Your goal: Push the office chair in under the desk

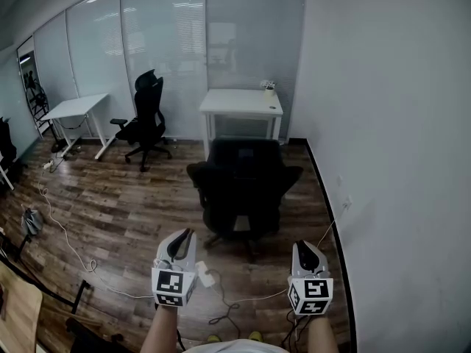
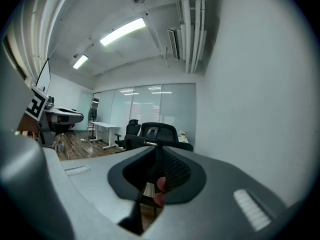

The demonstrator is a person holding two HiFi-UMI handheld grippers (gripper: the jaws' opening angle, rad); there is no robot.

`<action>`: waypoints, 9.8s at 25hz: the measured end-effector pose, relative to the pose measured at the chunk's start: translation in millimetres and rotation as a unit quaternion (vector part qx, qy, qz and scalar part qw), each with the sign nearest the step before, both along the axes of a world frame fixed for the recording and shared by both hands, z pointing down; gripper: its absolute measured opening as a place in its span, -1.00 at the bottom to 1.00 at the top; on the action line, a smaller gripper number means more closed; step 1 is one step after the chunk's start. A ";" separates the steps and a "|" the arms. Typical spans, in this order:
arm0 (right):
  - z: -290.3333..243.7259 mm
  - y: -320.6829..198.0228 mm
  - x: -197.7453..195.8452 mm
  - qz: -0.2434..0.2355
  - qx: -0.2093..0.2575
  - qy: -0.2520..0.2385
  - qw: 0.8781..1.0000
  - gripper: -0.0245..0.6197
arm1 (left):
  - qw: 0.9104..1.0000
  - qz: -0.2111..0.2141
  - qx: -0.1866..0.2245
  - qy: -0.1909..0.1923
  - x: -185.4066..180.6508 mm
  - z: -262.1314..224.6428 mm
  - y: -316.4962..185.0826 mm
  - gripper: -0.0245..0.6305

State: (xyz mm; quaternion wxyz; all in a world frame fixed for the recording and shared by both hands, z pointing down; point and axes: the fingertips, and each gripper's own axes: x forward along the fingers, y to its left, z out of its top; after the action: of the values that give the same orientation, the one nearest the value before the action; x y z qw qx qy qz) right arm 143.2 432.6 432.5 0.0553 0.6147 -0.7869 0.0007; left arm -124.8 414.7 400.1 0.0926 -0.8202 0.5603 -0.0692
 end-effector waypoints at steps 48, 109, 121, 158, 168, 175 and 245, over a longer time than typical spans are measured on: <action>33.0 -93.4 76.9 -0.067 0.000 -0.005 0.998 -0.64 | 1.000 -0.005 -0.017 -0.013 101.7 27.8 -78.0 -0.64; 86.9 -463.2 -16.9 -0.145 -0.111 0.453 0.872 -0.50 | 0.876 0.255 -0.123 -0.390 43.5 128.7 -452.6 -0.33; 101.8 -469.6 -19.7 -0.226 -0.158 0.505 0.818 -0.48 | 0.841 0.255 -0.122 -0.461 43.5 144.2 -460.8 -0.35; 101.5 -636.0 -22.4 -0.227 -0.098 0.481 0.842 -0.42 | 0.854 0.196 -0.124 -0.466 42.2 146.7 -640.5 -0.25; 99.1 -698.8 -29.6 -0.229 -0.089 0.479 0.842 -0.40 | 0.859 0.188 -0.109 -0.464 35.6 144.4 -702.7 -0.22; 99.7 -734.8 -40.8 -0.233 -0.079 0.479 0.843 -0.40 | 0.857 0.199 -0.104 -0.465 25.2 145.5 -747.5 -0.21; 89.1 -1258.2 -41.2 -0.182 -0.114 0.445 0.870 -0.35 | 0.860 0.202 -0.080 -0.462 26.1 133.5 -1266.2 -0.23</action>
State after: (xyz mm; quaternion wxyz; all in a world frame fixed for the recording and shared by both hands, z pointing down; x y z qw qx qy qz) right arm 102.1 -825.6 521.6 0.4680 0.3851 -0.7716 -0.1932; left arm -98.7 -851.5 533.6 0.2872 -0.7938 0.2673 -0.4647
